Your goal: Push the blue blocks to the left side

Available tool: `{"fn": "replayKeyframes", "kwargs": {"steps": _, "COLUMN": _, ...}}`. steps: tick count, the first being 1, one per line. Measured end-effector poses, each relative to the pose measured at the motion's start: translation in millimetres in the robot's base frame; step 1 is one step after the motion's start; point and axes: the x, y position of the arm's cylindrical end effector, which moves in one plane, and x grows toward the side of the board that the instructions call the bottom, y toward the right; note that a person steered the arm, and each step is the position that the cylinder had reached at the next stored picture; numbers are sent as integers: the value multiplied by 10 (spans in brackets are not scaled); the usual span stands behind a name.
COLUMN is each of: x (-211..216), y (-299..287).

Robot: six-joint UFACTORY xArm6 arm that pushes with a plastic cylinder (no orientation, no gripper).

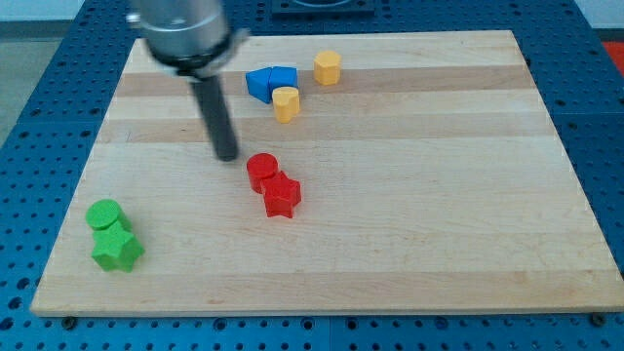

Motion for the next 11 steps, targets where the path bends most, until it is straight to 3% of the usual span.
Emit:
{"fn": "replayKeyframes", "kwargs": {"steps": 2, "x": -809, "y": 1480}}
{"fn": "replayKeyframes", "kwargs": {"steps": 3, "x": -1085, "y": 1642}}
{"fn": "replayKeyframes", "kwargs": {"steps": 4, "x": -1093, "y": 1638}}
{"fn": "replayKeyframes", "kwargs": {"steps": 8, "x": -1184, "y": -242}}
{"fn": "replayKeyframes", "kwargs": {"steps": 11, "x": -1293, "y": -547}}
